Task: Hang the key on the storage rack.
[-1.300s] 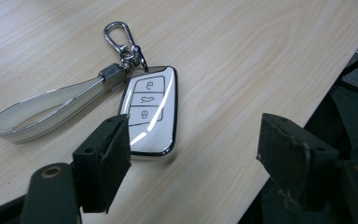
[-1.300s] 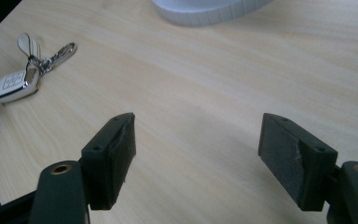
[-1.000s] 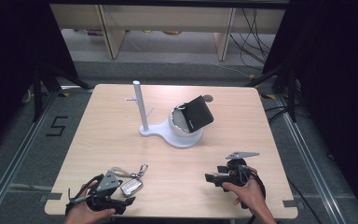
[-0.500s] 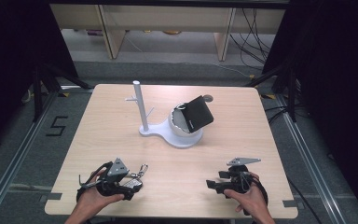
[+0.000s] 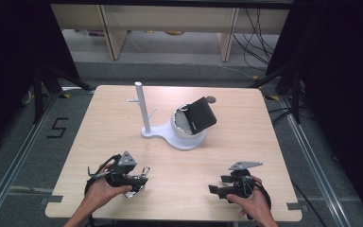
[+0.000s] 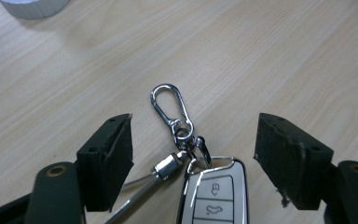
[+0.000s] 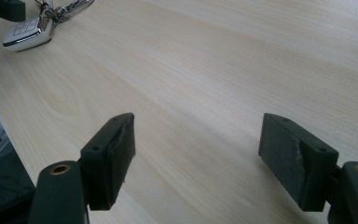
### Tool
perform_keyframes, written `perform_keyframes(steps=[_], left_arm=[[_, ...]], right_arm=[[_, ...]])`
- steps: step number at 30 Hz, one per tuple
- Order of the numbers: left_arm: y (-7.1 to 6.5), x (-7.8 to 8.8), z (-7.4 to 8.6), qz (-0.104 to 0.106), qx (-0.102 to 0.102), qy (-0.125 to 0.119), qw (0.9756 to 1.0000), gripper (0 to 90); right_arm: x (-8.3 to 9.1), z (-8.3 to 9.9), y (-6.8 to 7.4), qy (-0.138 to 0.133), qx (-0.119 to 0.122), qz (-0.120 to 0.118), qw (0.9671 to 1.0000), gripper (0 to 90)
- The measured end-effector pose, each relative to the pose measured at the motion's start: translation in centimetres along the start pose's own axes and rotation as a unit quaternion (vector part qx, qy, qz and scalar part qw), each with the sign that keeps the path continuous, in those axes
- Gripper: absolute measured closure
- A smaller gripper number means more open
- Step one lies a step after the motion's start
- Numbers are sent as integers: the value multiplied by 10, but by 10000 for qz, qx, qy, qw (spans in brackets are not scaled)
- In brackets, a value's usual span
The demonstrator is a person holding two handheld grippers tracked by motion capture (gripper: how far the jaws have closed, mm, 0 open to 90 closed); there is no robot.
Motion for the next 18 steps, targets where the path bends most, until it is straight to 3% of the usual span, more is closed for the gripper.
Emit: perform_keyframes(steps=[5, 7, 10, 11, 14, 15, 17, 18], left_arm=[[4, -5, -7, -15, -123, 248, 9996, 317], [5, -9, -11, 14, -212, 457, 9987, 327], [5, -14, -13, 14, -222, 545, 9983, 346], [5, -15, -14, 21, -249, 622, 9978, 362], [2, -20, -15, -11, -358, 839, 9958, 373], [1, -22, -16, -25, -427, 871, 9953, 390], [-1, -25, -15, -11, -482, 925, 9945, 421], [-1, -27, -14, -6, -611, 1020, 9929, 464]], right_arm=[[0, -1, -1, 11, 60, 52, 10000, 279], [-1, 0, 1, 0, 30, 21, 10000, 280], [-1, 0, 2, 38, 12, 30, 10000, 281], [-1, -1, 2, 20, 139, 86, 9999, 281], [-1, -1, 3, 22, 150, 73, 9999, 281], [-1, 0, 5, 76, 37, 62, 9999, 281], [-2, 0, 5, 90, 33, 13, 10000, 281], [-2, -1, 3, 48, 165, 83, 9998, 281]])
Point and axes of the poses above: each handheld gripper's, and its own axes: x roughly backward along the jaws, z roughly out of its underside, y roughly to its left, the point moved 2 cm from there along -x, roughly forward along the jaws, and after that the axes turned 8 degrees about -z, right-handed, at the moved point
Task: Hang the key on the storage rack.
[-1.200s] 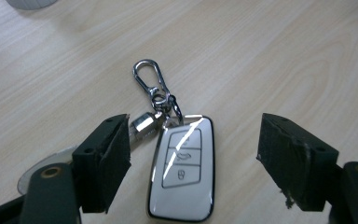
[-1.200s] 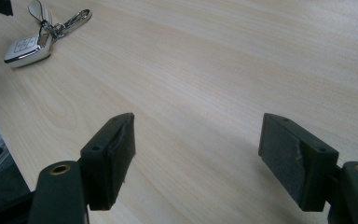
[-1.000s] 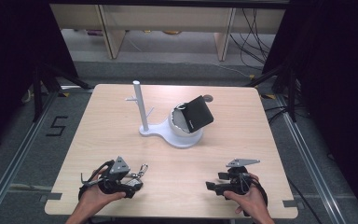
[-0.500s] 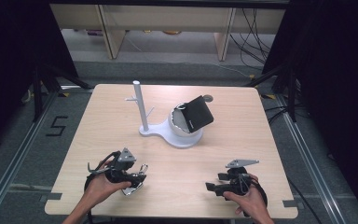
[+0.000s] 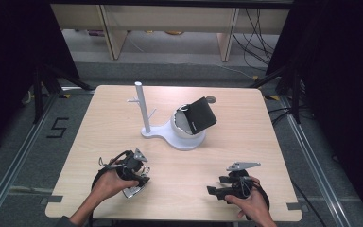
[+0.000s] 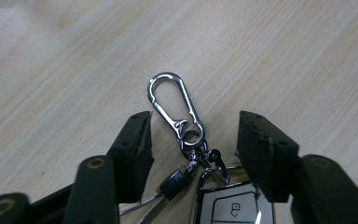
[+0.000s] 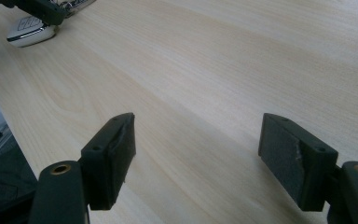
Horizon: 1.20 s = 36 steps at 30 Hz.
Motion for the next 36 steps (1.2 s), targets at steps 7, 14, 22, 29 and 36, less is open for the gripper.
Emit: perform_keyframes(steps=[7, 14, 22, 29, 36], left_arm=[[1, -1, 0, 113, -7, 157, 9998, 558], [-2, 0, -6, 213, -319, 308, 9988, 698], [-6, -1, -10, 222, -485, 400, 9978, 702], [-10, -3, -18, 184, -460, 633, 9968, 728], [-13, -5, -29, 153, -610, 1238, 9903, 739]], right_arm=[[-1, 0, 1, -17, -38, -129, 9999, 283], [-1, -1, 1, -71, -144, -320, 9994, 284], [-2, 0, 2, -79, -225, -321, 9992, 285], [-1, -1, 2, -69, -115, -300, 9995, 287], [-2, -1, 1, -68, -108, -338, 9993, 287]])
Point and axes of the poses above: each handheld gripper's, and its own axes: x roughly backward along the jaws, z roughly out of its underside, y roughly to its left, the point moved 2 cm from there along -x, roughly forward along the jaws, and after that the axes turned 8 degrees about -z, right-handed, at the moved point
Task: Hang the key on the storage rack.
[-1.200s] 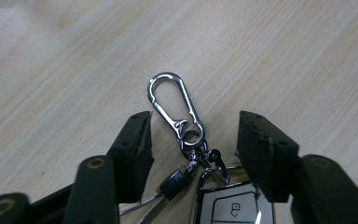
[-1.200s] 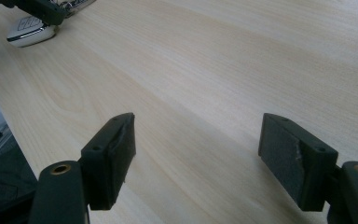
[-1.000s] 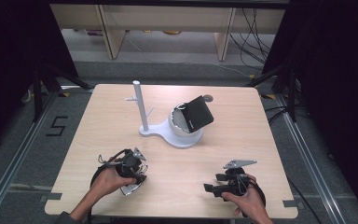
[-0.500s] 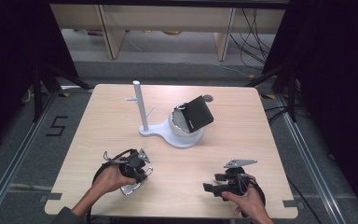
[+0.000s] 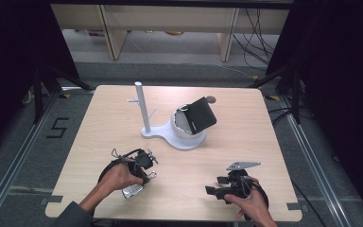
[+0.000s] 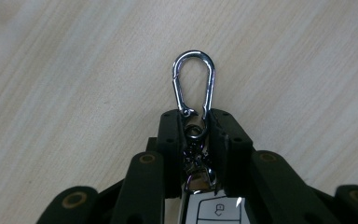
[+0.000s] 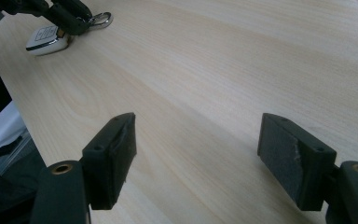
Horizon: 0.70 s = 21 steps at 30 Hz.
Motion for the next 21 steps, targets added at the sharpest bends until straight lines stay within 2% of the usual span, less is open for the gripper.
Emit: perform_keyframes(steps=[2, 4, 5, 10, 12, 13, 15, 16, 17, 18, 21], left_arm=[[1, 0, -4, 20, -61, 219, 9997, 739], [1, 0, -6, 41, -16, 258, 9997, 739], [2, 0, -7, 46, -78, 343, 9994, 738], [0, -1, -10, 7, -119, 469, 9988, 741], [1, -1, -10, 35, -139, 479, 9987, 743], [1, -1, -10, 35, -139, 479, 9987, 745], [1, -1, -10, 37, -164, 440, 9989, 748], [1, -1, -10, -2, -261, 421, 9988, 748], [-1, 0, -9, -35, -279, 397, 9988, 749], [0, 0, -8, -57, -325, 264, 9991, 751], [3, 0, -4, -26, -272, 156, 9995, 752]], right_arm=[[0, 0, 0, -24, -17, 48, 10000, 288], [0, 0, 0, -29, -1, 43, 10000, 288], [0, 0, 0, -18, 3, 13, 10000, 288], [0, 0, 0, -22, -8, 2, 10000, 288], [0, 1, 1, 6, -98, -45, 9999, 288], [0, 1, 1, -12, -41, -80, 10000, 289], [0, 0, 1, -21, -18, 3, 10000, 289], [-1, 0, 0, -33, -38, -96, 9999, 289], [0, 0, 0, -23, -22, -32, 10000, 290], [0, 1, 2, -10, -165, -69, 9998, 292], [0, 0, -1, -13, -56, -8, 10000, 292]])
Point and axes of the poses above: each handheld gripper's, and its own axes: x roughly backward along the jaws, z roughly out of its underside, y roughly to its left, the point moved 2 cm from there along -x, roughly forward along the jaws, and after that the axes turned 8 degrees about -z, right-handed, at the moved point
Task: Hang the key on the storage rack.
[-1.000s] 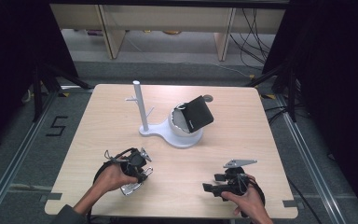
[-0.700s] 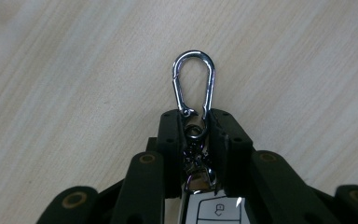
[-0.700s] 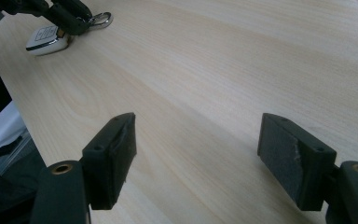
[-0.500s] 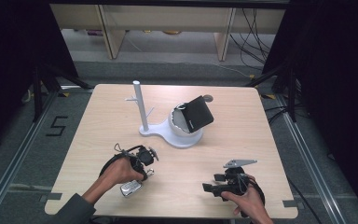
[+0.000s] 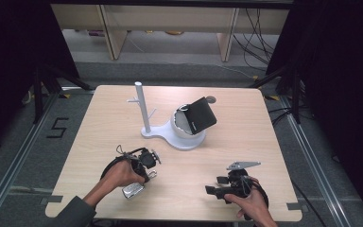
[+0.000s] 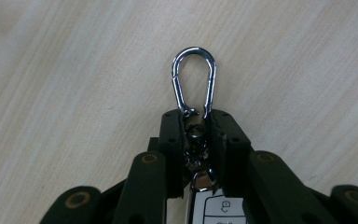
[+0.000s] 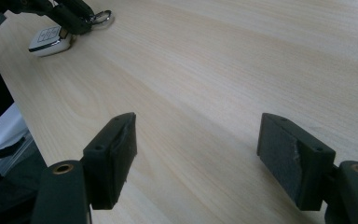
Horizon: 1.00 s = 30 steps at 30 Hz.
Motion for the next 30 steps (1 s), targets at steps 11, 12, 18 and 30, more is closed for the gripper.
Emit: perform_keyframes(steps=[11, 12, 18, 30], left_arm=[[6, 9, 8, 132, 204, -327, 9992, 752], [7, 11, 9, 177, 173, -329, 9992, 752], [17, 22, 15, 94, 315, -470, 9984, 752], [37, 55, 21, -54, 481, -662, 9966, 752]], right_arm=[[-1, 0, 0, -59, -71, -109, 9999, 294], [-1, 0, -1, -62, -51, -104, 9999, 294], [1, 0, -1, -48, -41, 8, 10000, 294], [-1, 0, -2, -58, -83, -105, 9999, 294]])
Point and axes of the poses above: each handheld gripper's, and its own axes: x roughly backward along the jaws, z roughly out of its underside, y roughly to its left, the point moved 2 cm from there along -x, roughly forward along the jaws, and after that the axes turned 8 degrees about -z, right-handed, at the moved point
